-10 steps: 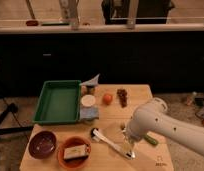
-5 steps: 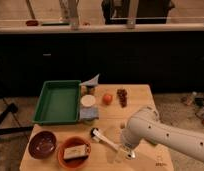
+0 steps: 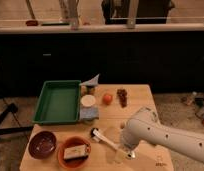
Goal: Place brush in tray
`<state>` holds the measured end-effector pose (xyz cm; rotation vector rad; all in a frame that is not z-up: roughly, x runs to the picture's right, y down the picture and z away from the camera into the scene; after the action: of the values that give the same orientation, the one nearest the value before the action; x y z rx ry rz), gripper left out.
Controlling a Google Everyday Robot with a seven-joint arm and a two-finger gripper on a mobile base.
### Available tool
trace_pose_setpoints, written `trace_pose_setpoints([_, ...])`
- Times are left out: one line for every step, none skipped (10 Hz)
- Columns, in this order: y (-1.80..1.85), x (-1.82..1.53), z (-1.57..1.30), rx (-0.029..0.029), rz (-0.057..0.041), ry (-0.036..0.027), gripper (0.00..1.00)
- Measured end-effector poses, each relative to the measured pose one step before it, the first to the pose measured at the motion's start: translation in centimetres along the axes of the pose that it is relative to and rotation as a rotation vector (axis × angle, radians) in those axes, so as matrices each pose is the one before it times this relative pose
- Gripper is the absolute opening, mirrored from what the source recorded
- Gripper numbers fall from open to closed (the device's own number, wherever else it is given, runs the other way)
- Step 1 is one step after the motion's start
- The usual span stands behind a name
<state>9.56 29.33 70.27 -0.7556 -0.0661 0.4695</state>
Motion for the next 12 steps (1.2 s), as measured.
trace_pose_setpoints([0.564, -1.044, 0.817, 0.00116, -0.01202, 0.00079, 0.80])
trace_pose_setpoints([0.551, -0.977, 0.622, 0.00358, -0.01010, 0.00021, 0.80])
trace_pose_setpoints([0.501, -1.198, 0.725, 0.00891, -0.01678, 0.00101, 0.80])
trace_pose_setpoints([0.206, -1.018, 0.625, 0.01340, -0.02368, 0.00149, 0.80])
trace_pose_setpoints([-0.317, -0.743, 0.347, 0.02069, -0.01690, -0.00158, 0.80])
trace_pose_setpoints([-0.380, -0.261, 0.246, 0.01505, -0.00808, -0.00289, 0.80])
trace_pose_setpoints([-0.550, 0.055, 0.234, 0.01316, 0.00003, -0.00338, 0.80])
trace_pose_setpoints([-0.743, 0.111, 0.285, 0.00976, 0.00823, -0.00573, 0.80])
trace_pose_setpoints([-0.992, 0.422, 0.292, 0.00474, 0.01569, -0.00379, 0.80])
trace_pose_setpoints([-0.613, 0.406, 0.376, -0.00336, 0.01733, -0.00258, 0.80])
trace_pose_setpoints([-0.385, 0.195, 0.758, -0.00737, 0.01163, -0.00048, 0.80])
trace_pose_setpoints([-0.112, 0.043, 0.784, -0.01366, 0.00997, -0.00021, 0.80])
